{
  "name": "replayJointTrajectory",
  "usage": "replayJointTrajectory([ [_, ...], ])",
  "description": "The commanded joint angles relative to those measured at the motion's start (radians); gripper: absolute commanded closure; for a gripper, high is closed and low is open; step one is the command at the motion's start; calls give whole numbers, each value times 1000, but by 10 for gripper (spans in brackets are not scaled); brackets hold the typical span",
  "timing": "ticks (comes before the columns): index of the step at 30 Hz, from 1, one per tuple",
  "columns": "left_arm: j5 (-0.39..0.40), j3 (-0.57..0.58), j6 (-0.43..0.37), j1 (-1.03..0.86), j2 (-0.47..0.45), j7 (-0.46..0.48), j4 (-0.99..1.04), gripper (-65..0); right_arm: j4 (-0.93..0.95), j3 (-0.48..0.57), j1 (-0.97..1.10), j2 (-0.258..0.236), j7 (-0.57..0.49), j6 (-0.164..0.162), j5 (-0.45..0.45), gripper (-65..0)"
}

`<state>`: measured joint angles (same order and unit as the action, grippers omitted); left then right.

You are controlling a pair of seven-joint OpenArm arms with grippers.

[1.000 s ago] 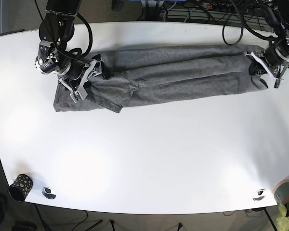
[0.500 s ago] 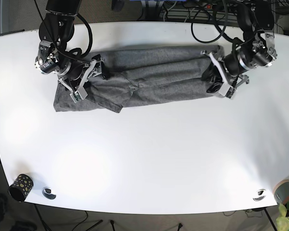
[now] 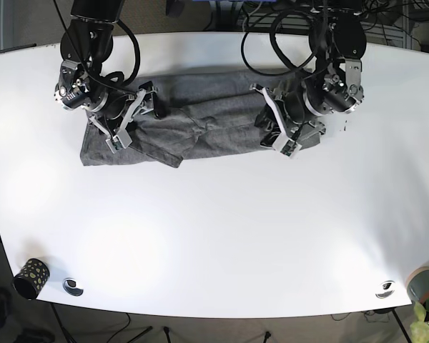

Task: Fold the T-shirt properly
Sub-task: 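Fold the strip's end with the left gripper toward the right gripper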

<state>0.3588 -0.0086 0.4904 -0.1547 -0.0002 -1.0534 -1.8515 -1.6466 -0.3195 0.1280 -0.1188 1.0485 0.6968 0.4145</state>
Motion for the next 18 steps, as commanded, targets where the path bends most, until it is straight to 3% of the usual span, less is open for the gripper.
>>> replayJointTrajectory([
  [1, -10, 25, 0, 8, -2, 22, -14, -7, -13, 0, -9, -2, -1, 1, 8, -490],
  [3, -20, 42, -6, 8, -2, 20, -15, -25, -13, 0, -9, -2, -1, 1, 10, -490],
  [8, -42, 62, -6, 8, -7, 20, -15, -243, -13, 0, -9, -2, -1, 1, 10, -490],
  [12, -39, 66, -6, 8, -1, 20, -18, -374, -13, 0, -9, -2, -1, 1, 10, -490],
  [18, -36, 140, -2, 28, 38, 20, -27, -403, -13, 0, -9, -2, -1, 1, 10, -490],
])
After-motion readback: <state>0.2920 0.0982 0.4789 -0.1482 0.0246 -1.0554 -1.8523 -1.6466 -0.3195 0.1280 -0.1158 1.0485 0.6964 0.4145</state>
